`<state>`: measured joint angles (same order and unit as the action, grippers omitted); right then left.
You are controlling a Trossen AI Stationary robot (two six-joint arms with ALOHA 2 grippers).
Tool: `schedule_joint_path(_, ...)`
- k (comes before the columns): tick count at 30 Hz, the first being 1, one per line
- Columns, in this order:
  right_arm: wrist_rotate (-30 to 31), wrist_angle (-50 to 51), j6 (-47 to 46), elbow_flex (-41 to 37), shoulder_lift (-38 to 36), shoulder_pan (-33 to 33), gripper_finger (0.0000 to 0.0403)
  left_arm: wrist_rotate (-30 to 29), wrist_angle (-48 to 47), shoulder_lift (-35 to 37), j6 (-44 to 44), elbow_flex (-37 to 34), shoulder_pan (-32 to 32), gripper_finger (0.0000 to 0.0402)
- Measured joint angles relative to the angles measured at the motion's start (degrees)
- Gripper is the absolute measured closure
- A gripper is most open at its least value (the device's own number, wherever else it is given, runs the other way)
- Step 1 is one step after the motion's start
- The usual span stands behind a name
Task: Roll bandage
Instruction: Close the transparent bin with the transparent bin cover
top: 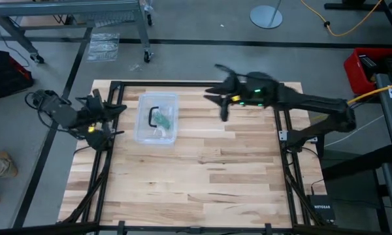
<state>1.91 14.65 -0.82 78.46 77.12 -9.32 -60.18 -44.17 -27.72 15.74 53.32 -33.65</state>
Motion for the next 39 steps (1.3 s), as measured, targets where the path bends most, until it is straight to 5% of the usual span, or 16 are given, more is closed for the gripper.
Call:
schedule_joint_path(10,0.52,11.14,-0.96,-5.38,-15.93,-0.02,0.0299,6.81,-12.48,12.54,4.67,-0.52,0.00,0.0401)
schedule_joint_path(16,0.48,7.74,-6.24,-18.57,-26.21,-0.02,0.0299,18.40,-14.99,18.66,10.98,-5.89,0.00,0.0401)
schedule_joint_path(21,-0.02,-1.51,-9.24,-32.14,-34.24,-0.02,0.0299,21.63,-12.52,20.83,12.83,-11.41,0.00,0.0402)
schedule_joint_path(31,-14.90,-26.69,-9.33,-52.03,-40.31,-0.02,0.0299,25.13,14.84,19.87,-6.58,-21.31,0.00,0.0401)
schedule_joint_path(39,-15.52,-40.63,-12.50,-62.59,-40.26,-0.02,0.0299,26.09,32.45,19.82,-13.27,-34.26,0.02,0.0401)
